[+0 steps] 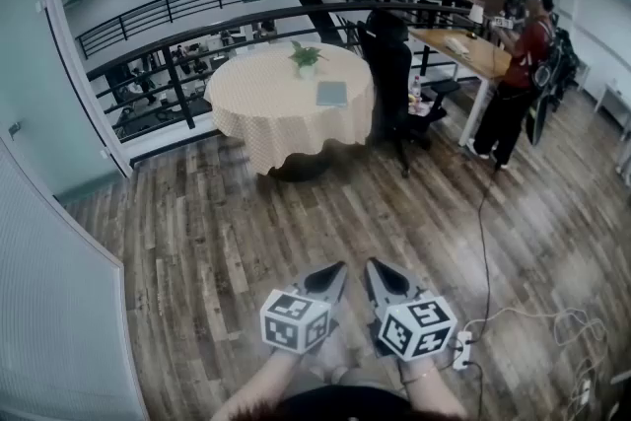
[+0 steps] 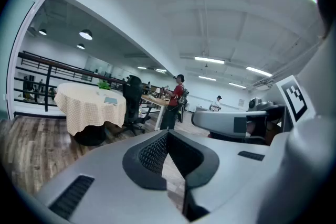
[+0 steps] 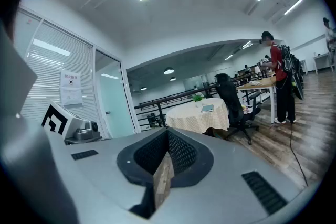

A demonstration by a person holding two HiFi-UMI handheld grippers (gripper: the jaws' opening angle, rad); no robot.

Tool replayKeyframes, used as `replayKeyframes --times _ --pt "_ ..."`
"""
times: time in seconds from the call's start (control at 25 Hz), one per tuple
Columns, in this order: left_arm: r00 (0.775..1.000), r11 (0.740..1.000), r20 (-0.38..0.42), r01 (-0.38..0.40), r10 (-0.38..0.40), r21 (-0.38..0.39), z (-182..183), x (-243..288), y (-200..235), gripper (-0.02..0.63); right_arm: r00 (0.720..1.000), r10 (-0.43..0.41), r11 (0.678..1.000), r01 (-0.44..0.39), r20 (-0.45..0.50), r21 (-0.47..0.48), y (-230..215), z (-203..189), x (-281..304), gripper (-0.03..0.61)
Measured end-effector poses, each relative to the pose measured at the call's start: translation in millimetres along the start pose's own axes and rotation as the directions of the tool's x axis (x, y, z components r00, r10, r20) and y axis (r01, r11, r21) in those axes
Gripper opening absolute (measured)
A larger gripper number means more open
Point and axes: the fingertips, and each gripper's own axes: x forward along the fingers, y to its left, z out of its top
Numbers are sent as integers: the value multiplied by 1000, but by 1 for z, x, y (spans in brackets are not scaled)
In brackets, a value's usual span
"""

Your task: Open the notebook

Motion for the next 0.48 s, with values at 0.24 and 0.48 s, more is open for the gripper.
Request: replayKeyframes --times 0.24,0.48 --pt "1000 1000 14 -9 9 -21 8 12 3 8 1000 -4 1000 4 -3 -6 -12 2 3 11" --pt "1000 1000 -6 8 -8 -5 6 28 -8 9 1000 6 1000 -6 -13 0 -23 -1 6 11"
